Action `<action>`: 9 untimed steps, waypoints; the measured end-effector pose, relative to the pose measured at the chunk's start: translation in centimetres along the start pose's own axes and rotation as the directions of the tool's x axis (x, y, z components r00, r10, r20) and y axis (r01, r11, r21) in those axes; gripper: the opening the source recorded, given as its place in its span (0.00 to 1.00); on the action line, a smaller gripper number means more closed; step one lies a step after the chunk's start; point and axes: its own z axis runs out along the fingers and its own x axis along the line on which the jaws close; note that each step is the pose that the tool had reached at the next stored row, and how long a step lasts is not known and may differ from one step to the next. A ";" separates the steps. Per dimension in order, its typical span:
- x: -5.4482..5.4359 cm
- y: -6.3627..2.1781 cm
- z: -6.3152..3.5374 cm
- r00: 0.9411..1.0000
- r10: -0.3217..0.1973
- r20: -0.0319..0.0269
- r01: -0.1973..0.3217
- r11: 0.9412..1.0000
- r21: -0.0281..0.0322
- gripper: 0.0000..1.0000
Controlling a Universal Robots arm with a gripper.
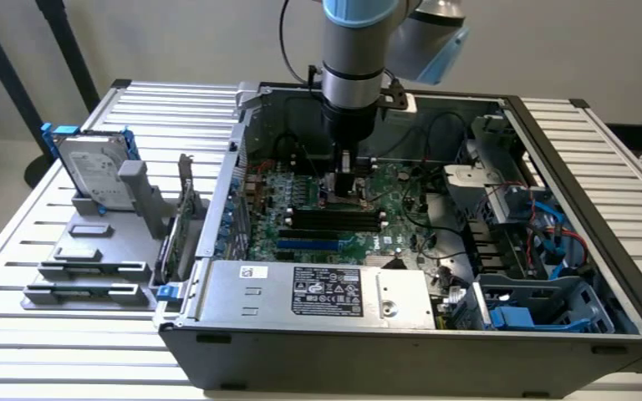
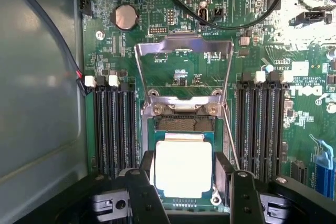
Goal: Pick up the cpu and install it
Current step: 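Place the cpu into insertion slot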
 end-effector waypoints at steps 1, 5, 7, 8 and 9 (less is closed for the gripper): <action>0.0 0.00 0.02 1.000 0.000 0.002 0.000 1.000 -0.002 0.54; 0.0 0.00 0.08 1.000 0.000 0.014 0.000 1.000 -0.012 0.54; 0.0 0.00 0.14 1.000 0.000 0.019 0.000 1.000 -0.018 0.54; 0.0 -0.01 0.19 1.000 0.000 0.021 0.001 1.000 -0.022 0.54; 0.0 -0.01 0.21 1.000 -0.001 0.022 0.001 1.000 -0.025 0.54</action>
